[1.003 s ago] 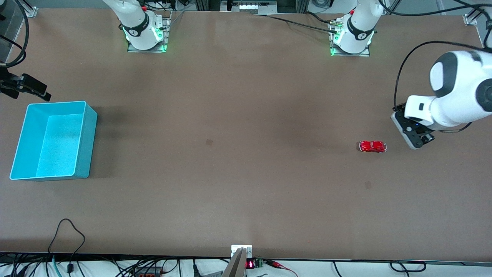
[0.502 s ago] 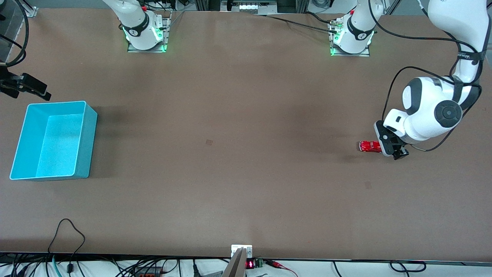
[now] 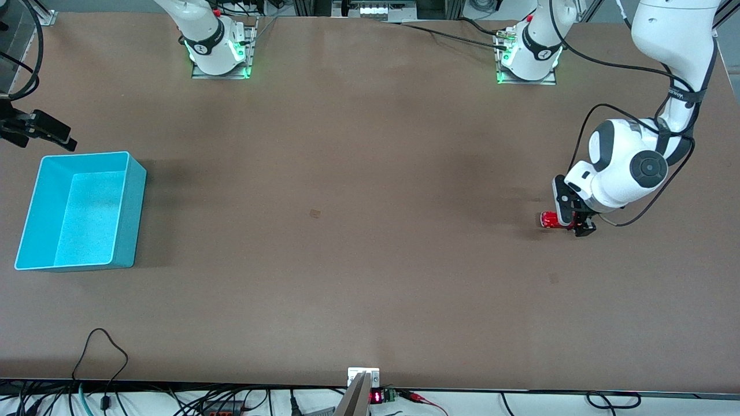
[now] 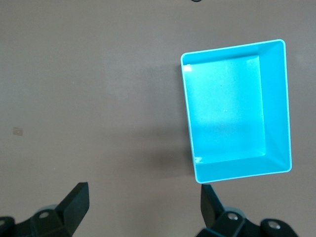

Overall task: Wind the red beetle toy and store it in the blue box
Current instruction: 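Lower the left gripper over the red car and close on it, then pull the held red car backward along the table to wind it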

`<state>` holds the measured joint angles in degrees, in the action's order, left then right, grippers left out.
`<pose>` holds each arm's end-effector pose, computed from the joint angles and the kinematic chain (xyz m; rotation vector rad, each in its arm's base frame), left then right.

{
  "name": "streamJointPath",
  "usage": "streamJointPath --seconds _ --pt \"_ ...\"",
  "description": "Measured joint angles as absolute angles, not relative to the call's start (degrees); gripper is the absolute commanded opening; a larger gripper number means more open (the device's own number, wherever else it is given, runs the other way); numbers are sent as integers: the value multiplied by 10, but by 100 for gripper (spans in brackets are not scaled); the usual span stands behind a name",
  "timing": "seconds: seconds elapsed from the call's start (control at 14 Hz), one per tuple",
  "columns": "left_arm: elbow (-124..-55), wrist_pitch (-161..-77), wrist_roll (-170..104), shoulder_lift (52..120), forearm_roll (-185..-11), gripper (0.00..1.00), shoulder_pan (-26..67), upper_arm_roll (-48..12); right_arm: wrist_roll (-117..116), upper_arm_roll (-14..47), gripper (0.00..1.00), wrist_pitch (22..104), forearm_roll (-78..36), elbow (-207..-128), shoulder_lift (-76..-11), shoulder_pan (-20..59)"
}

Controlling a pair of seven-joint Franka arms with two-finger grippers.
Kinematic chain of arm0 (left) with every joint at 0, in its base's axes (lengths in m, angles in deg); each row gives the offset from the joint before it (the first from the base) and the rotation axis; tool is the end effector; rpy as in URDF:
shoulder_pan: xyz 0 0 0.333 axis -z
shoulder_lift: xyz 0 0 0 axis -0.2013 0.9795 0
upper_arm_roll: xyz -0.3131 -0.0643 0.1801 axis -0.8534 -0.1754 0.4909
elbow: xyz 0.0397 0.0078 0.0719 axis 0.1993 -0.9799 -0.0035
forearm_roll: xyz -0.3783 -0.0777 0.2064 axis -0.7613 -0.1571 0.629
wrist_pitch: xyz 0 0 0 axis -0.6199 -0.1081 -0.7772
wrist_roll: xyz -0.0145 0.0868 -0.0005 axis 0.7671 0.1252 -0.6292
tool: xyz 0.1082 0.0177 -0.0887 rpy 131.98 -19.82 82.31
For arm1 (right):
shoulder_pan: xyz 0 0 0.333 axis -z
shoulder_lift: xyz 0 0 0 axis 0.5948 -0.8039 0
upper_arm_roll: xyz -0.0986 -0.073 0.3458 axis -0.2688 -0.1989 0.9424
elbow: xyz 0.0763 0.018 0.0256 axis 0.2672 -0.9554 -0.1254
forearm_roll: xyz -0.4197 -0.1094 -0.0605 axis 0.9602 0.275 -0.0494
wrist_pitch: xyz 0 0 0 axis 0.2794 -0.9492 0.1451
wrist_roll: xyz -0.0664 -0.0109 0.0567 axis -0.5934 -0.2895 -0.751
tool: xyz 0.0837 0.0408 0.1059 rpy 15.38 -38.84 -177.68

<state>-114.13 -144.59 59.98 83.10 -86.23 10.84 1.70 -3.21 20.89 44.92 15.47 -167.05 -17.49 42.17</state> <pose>0.6032 0.0246 0.1828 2.2772 -2.1408 -0.1107 0.5922 -0.0707 0.5999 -3.1382 0.1232 -0.0303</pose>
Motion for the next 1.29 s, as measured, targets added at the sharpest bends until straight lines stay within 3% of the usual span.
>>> streamJointPath --seconds 0.29,0.5,0.65,0.79,1.29 --pt "-1141 -1477 608 846 -862 94 108 17 -32 208 100 450 155 -1671 -175 422" --pt "-1141 -1494 609 854 -862 73 108 17 -32 207 100 450 155 -1671 -176 423" --pt "-1141 -1507 609 862 -862 47 108 17 -32 207 100 450 155 -1671 -176 423" --pt "-1141 -1511 609 865 -862 31 108 17 -32 206 100 450 155 -1671 -176 423" --pt "-1141 -1511 609 866 -862 26 105 18 -33 205 100 452 155 -1671 -177 423"
